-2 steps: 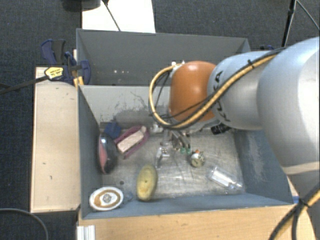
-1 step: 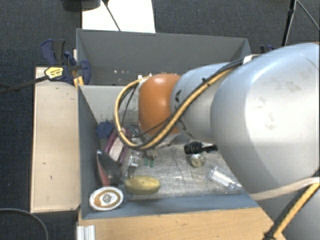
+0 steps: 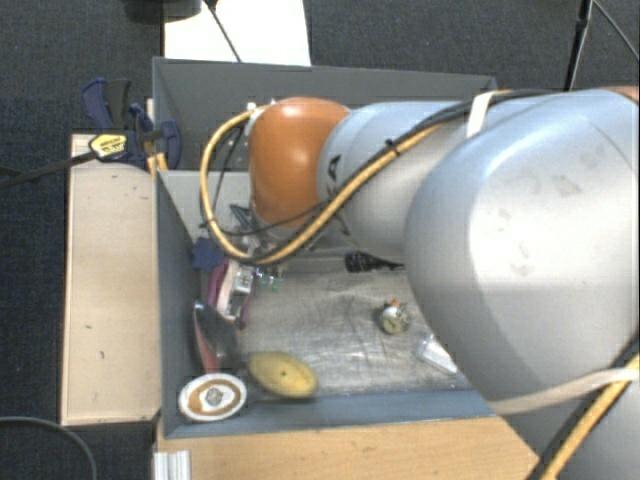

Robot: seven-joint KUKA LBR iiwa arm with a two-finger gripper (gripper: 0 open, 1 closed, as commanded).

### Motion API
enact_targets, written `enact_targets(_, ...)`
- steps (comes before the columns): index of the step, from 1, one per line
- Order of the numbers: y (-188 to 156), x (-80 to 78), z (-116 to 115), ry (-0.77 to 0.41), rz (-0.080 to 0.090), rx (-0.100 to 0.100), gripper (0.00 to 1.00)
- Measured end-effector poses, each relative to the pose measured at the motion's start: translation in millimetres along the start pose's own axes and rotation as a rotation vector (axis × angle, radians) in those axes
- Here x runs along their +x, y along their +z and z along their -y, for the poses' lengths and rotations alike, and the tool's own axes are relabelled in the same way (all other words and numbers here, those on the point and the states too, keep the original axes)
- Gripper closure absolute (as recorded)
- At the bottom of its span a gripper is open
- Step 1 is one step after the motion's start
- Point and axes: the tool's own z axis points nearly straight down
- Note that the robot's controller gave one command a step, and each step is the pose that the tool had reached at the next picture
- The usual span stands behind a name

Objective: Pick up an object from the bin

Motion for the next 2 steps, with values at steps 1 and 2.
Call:
enact_targets(1, 0.3, 36.6, 24.2, 0.333, -0.004, 0.007, 0.00)
enact_targets(2, 0.3, 5.1, -15.3, 0.317, -0.001, 0.003, 0.00)
